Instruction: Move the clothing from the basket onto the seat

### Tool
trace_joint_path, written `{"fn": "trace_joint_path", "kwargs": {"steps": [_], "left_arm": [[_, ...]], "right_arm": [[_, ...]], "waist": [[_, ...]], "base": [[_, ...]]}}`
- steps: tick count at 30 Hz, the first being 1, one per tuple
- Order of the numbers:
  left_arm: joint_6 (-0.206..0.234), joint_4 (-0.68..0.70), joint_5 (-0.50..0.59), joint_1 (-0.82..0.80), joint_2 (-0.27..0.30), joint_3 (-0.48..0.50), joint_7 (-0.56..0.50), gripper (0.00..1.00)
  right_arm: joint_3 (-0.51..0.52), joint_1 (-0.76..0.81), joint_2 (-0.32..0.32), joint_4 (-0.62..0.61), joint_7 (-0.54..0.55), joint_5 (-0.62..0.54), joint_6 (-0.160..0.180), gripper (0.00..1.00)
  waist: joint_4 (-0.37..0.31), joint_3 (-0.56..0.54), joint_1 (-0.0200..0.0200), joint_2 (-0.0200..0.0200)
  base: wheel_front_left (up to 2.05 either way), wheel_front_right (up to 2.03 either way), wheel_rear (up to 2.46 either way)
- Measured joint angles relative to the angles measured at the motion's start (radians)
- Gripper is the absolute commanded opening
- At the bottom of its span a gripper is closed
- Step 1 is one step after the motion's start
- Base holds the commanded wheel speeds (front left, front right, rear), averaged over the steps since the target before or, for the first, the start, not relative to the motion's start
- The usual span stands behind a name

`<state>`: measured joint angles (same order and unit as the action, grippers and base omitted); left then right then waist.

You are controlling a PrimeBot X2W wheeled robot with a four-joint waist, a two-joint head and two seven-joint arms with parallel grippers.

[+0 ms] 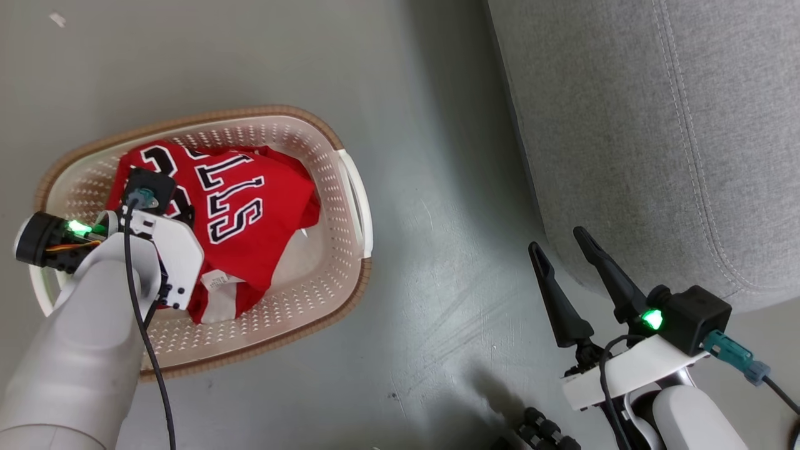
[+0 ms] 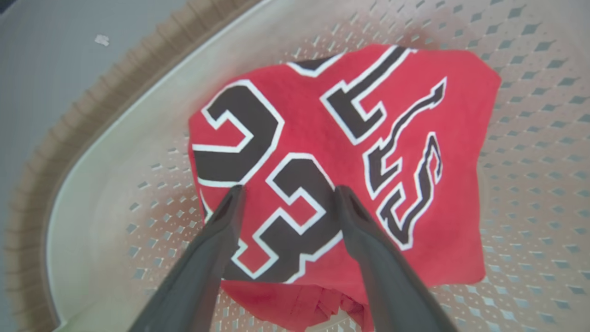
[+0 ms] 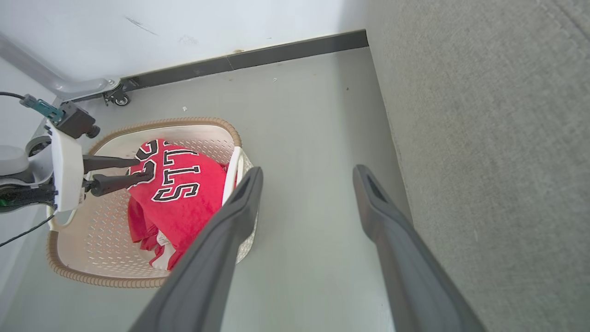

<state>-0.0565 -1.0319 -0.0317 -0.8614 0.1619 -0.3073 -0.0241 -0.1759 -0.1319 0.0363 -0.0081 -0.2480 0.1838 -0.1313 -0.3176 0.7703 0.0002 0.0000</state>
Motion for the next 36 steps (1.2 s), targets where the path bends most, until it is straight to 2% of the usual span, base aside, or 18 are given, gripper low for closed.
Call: {"fn": "trace_joint_path", "kwargs": {"steps": [8, 23, 29, 30, 31, 32, 36], "left_arm": [[-0.001, -0.035, 0.014, -0.064, -0.007, -0.017, -0.035, 1.0], [-0.009, -0.118, 0.051, -0.137, 0.029, -0.053, -0.1, 1.0], [-0.018, -0.154, 0.051, -0.143, 0.026, -0.058, -0.135, 1.0], [-0.018, -0.158, 0.051, -0.145, 0.026, -0.057, -0.139, 0.92], [-0.018, -0.161, 0.051, -0.15, 0.026, -0.059, -0.142, 0.32], [-0.018, -0.164, 0.051, -0.155, 0.026, -0.06, -0.142, 0.0], [-0.026, -0.165, 0.066, -0.161, 0.028, -0.075, -0.134, 0.0]], "right_arm": [[-0.014, -0.044, 0.0, -0.008, 0.0, 0.013, 0.0, 1.0], [-0.044, -0.103, 0.0, -0.007, -0.001, 0.027, 0.0, 1.0], [-0.035, -0.105, 0.0, -0.009, -0.001, 0.09, 0.0, 1.0], [-0.035, -0.111, 0.0, -0.009, -0.001, 0.09, 0.0, 1.0], [-0.035, -0.118, 0.0, -0.009, -0.001, 0.09, 0.0, 1.0], [-0.034, -0.124, 0.0, -0.009, -0.002, 0.089, 0.0, 1.0], [-0.025, -0.14, 0.0, -0.006, -0.002, 0.101, 0.0, 1.0]], "waist": [[-0.021, 0.049, 0.0, 0.0], [-0.057, 0.119, 0.0, 0.0], [-0.064, 0.133, 0.0, 0.0], [-0.064, 0.134, 0.0, 0.0], [-0.064, 0.136, 0.0, 0.0], [-0.064, 0.137, 0.0, 0.0], [-0.064, 0.138, 0.0, 0.0]], "base": [[0.0, 0.0, 0.0], [0.0, 0.0, 0.0], [0.0, 0.0, 0.0], [0.0, 0.0, 0.0], [0.0, 0.0, 0.0], [0.0, 0.0, 0.0], [0.0, 0.0, 0.0]]}}
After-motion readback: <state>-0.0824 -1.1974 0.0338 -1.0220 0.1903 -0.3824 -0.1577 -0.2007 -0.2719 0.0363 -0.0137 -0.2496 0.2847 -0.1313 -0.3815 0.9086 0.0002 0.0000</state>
